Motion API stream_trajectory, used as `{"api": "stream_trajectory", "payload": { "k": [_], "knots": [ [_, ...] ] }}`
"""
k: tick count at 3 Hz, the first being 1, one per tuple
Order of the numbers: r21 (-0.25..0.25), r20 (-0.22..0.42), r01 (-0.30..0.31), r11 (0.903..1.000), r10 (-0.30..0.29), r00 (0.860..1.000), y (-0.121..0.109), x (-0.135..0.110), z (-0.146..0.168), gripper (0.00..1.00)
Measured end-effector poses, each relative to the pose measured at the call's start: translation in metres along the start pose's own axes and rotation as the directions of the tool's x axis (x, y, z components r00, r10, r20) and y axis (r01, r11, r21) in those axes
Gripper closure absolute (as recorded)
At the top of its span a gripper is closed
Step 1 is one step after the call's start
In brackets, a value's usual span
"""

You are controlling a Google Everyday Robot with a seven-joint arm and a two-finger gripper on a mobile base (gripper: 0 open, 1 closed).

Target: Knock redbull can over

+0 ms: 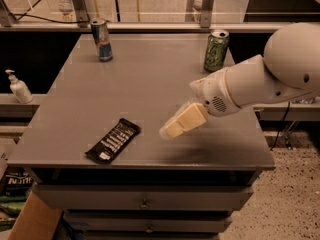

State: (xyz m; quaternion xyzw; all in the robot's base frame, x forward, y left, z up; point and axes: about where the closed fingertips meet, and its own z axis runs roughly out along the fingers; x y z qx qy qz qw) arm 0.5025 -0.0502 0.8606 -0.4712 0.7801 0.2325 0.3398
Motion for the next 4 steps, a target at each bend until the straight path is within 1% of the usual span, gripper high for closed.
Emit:
{"api": "stream_trajectory", "payload": {
  "k": [1, 2, 3, 4],
  "knots": [
    [0.062, 0.094, -0.059, 0.9963, 0.053, 0.994, -0.024, -0.012, 0.023, 0.00],
    [0.121, 0.215, -0.145, 0.9819, 0.117, 0.970, -0.064, -0.027, 0.046, 0.00],
    [0.146, 0.323, -0.211, 0.9665, 0.156, 0.934, -0.098, -0.049, 0.067, 0.00],
    [0.144, 0.424, -0.237, 0.9609, 0.156, 0.892, -0.123, -0.092, 0.087, 0.00]
  ]
}}
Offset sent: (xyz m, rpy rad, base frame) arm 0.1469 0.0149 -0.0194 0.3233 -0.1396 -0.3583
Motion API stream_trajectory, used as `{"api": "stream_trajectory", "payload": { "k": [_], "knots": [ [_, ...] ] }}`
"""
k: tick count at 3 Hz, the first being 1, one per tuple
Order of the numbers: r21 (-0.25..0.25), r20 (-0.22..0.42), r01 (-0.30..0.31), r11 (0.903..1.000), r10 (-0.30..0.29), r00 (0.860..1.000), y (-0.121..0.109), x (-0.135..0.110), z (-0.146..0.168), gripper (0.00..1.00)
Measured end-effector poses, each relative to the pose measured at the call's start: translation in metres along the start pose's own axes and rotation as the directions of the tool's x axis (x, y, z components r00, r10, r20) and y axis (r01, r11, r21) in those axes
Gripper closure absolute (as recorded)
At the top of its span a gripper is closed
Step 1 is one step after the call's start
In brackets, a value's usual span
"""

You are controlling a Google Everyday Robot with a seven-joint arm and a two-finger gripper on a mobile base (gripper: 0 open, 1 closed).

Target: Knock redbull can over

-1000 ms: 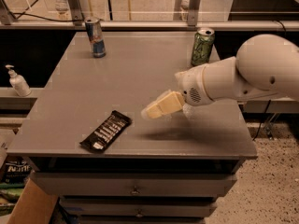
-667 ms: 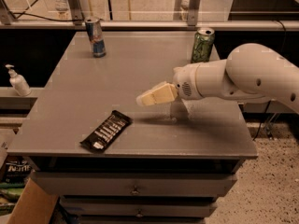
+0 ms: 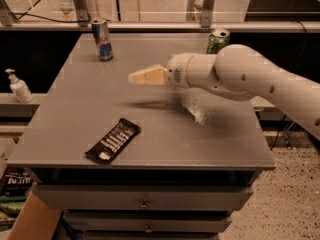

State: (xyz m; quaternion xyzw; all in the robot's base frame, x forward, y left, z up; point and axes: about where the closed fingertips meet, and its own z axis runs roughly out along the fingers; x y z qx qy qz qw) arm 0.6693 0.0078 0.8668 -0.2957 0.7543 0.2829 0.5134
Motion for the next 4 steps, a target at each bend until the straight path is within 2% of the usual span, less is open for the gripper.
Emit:
{"api": "stream_trajectory", "payload": {
  "k": [1, 3, 4],
  "knots": [
    [-0.027, 0.097, 0.011, 0.9996, -0.008, 0.995, 0.005, -0.051, 0.046, 0.00],
    [-0.022, 0.102, 0.012, 0.9997, -0.010, 0.995, 0.005, -0.053, 0.049, 0.00],
    [0.036, 0.163, 0.019, 0.9992, -0.025, 0.986, 0.000, -0.064, 0.082, 0.00]
  ]
}}
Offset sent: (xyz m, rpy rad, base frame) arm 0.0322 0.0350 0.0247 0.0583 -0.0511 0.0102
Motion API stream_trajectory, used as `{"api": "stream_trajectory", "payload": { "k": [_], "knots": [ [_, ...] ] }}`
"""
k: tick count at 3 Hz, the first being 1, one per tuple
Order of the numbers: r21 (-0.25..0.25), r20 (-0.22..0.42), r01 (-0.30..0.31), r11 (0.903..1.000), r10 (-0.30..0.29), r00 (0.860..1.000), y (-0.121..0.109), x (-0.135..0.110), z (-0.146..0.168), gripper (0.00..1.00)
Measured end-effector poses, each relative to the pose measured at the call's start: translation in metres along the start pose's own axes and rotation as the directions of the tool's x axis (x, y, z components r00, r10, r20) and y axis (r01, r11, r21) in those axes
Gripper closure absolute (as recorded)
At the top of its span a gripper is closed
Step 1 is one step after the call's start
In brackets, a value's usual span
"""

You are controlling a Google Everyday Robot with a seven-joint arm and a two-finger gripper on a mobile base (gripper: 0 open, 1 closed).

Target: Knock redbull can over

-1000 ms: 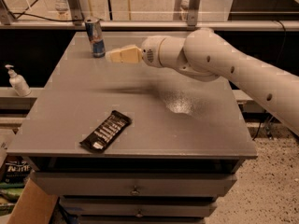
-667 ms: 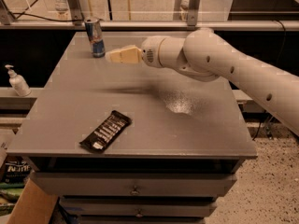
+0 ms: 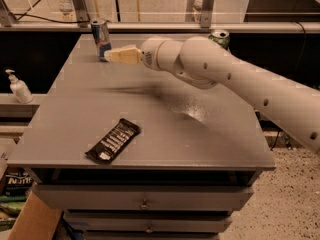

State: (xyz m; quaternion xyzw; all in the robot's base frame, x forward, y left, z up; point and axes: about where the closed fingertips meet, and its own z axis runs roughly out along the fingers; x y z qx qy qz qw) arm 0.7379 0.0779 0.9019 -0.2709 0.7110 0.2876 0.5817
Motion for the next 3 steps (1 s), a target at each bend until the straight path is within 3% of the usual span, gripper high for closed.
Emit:
{"api": "stream_trajectory", "payload": {
  "k": [2, 3],
  "knots": [
    [0.142, 0.079, -0.037, 0.9892, 0.026, 0.997, -0.018, 0.028, 0.045, 0.00],
    [0.180, 0.102, -0.032, 0.9832, 0.014, 0.995, -0.030, 0.030, 0.064, 0.00]
  ]
}}
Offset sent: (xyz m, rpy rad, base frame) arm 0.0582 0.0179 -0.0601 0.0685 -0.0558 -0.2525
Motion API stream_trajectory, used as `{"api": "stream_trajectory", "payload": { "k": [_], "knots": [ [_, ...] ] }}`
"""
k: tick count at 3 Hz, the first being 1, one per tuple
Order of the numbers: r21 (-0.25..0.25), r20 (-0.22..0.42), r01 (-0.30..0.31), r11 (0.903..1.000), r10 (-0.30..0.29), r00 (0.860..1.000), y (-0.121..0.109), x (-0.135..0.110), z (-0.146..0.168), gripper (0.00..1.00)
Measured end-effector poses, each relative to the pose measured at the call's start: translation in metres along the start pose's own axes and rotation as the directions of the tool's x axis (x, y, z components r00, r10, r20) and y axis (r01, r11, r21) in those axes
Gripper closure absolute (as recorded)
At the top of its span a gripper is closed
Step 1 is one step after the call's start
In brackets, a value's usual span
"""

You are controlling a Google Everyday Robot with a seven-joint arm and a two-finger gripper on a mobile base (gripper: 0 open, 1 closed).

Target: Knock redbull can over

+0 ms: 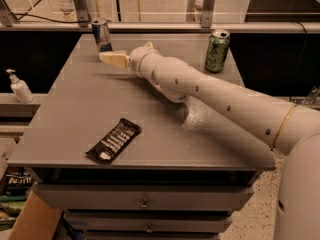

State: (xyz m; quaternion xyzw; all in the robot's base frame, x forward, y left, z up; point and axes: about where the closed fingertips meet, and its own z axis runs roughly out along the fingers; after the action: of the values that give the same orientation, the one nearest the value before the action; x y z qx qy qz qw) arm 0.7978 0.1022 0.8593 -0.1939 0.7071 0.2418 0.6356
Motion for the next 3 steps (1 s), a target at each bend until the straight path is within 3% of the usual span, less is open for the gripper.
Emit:
{"api": "stream_trajectory", "payload": {
  "k": [1, 3],
  "knots": [
    [0.010, 0.022, 0.035, 0.9994, -0.035, 0.999, -0.010, -0.013, 0.021, 0.00],
    [-0.056, 0.025, 0.073, 0.9958, -0.072, 0.997, 0.007, -0.028, 0.060, 0.00]
  ]
}}
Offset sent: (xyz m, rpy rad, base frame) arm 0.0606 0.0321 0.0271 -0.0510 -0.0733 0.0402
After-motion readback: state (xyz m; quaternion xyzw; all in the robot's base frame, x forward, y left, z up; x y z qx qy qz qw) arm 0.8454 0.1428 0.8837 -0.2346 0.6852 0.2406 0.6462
